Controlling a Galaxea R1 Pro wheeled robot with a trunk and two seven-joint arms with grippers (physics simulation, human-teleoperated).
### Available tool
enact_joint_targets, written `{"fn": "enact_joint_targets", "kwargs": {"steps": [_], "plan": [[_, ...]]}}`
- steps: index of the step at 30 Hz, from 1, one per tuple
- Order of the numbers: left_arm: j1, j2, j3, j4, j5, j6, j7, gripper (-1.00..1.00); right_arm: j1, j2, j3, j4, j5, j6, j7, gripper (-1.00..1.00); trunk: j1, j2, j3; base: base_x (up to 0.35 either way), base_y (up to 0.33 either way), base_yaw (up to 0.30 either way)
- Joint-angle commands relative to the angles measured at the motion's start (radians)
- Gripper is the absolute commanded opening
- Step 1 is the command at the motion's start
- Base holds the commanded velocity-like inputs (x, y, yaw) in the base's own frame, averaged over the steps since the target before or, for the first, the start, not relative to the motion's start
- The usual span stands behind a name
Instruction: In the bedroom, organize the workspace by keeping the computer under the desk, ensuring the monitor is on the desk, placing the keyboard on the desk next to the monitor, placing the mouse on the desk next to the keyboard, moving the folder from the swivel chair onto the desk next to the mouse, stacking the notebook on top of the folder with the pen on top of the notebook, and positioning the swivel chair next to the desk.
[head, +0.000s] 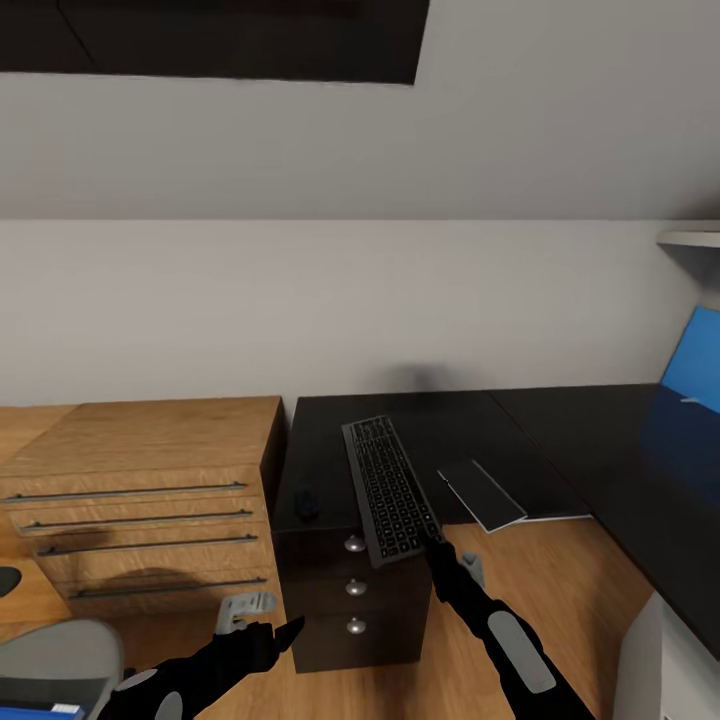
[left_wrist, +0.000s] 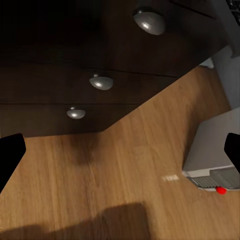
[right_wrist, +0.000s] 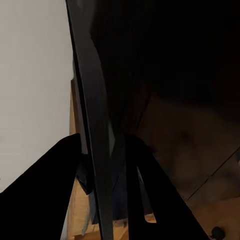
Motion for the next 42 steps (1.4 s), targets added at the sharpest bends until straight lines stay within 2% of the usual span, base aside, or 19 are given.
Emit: {"fn": "enact_joint_targets", "kwargs": {"steps": [1,4,8,9,10,12,16,23,25,28,35,38,42], "plan": [[0.0,0.0,0.001,-0.001,0.003,0.005,-0.001,1.0,0.0,0.0,0.0,-0.001,-0.007,0.003,0.003,-1.0,-0.004,0.007,0.002,0.0,0.0,0.0],[0.0,0.0,0.001,-0.001,0.002,0.005,-0.001,1.0,0.002,0.003,-0.001,-0.038,-0.007,0.001,0.028,-1.0,-0.015,0.028,0.012,0.0,0.0,0.0],[0.0,0.0,0.001,-0.001,0.001,0.005,0.0,1.0,0.046,0.005,0.008,-0.225,-0.006,0.0,0.026,-1.0,-0.031,0.056,0.024,0.0,0.0,0.0],[0.0,0.0,0.001,-0.001,0.001,0.004,0.0,1.0,0.066,0.005,0.02,-0.271,-0.006,0.0,0.012,-1.0,-0.035,0.063,0.027,0.0,0.0,0.0],[0.0,0.0,0.001,-0.001,0.001,0.004,0.0,1.0,0.111,0.004,0.039,-0.383,-0.006,0.0,-0.038,-1.0,-0.038,0.07,0.031,0.0,0.0,0.0],[0.0,0.0,0.001,-0.001,0.001,0.004,0.0,1.0,0.167,0.005,0.048,-0.497,-0.009,0.0,-0.097,-1.0,-0.046,0.084,0.037,0.0,0.0,0.0],[0.0,0.0,0.001,-0.001,0.001,0.003,0.0,1.0,0.229,0.005,0.052,-0.623,-0.014,0.002,-0.14,-1.0,-0.061,0.112,0.049,0.0,0.0,0.0],[0.0,0.0,0.001,-0.001,0.001,0.002,0.0,1.0,0.249,0.003,0.053,-0.661,-0.021,0.006,-0.151,-1.0,-0.088,0.161,0.071,0.0,0.0,0.0],[0.0,0.0,0.001,-0.001,0.001,0.001,0.0,1.0,0.25,0.003,0.052,-0.662,-0.053,0.004,-0.154,-1.0,-0.096,0.175,0.078,0.0,0.0,0.0],[0.0,-0.002,0.001,-0.001,0.001,0.001,0.001,1.0,0.25,0.003,0.052,-0.661,-0.072,0.004,-0.156,-1.0,-0.107,0.196,0.087,0.0,0.0,0.0],[0.0,-0.004,0.0,-0.001,0.001,-0.001,0.005,1.0,0.251,0.004,0.053,-0.658,-0.079,0.003,-0.158,-1.0,-0.134,0.245,0.109,0.0,0.0,0.0],[0.0,-0.004,0.0,-0.001,0.001,-0.002,0.021,1.0,0.251,0.003,0.053,-0.657,-0.079,0.003,-0.158,-1.0,-0.146,0.266,0.118,0.0,0.0,0.0],[0.0,-0.005,0.0,-0.001,0.001,-0.002,0.091,1.0,0.251,0.003,0.052,-0.656,-0.079,0.003,-0.157,-1.0,-0.161,0.294,0.131,0.0,0.0,0.0]]}}
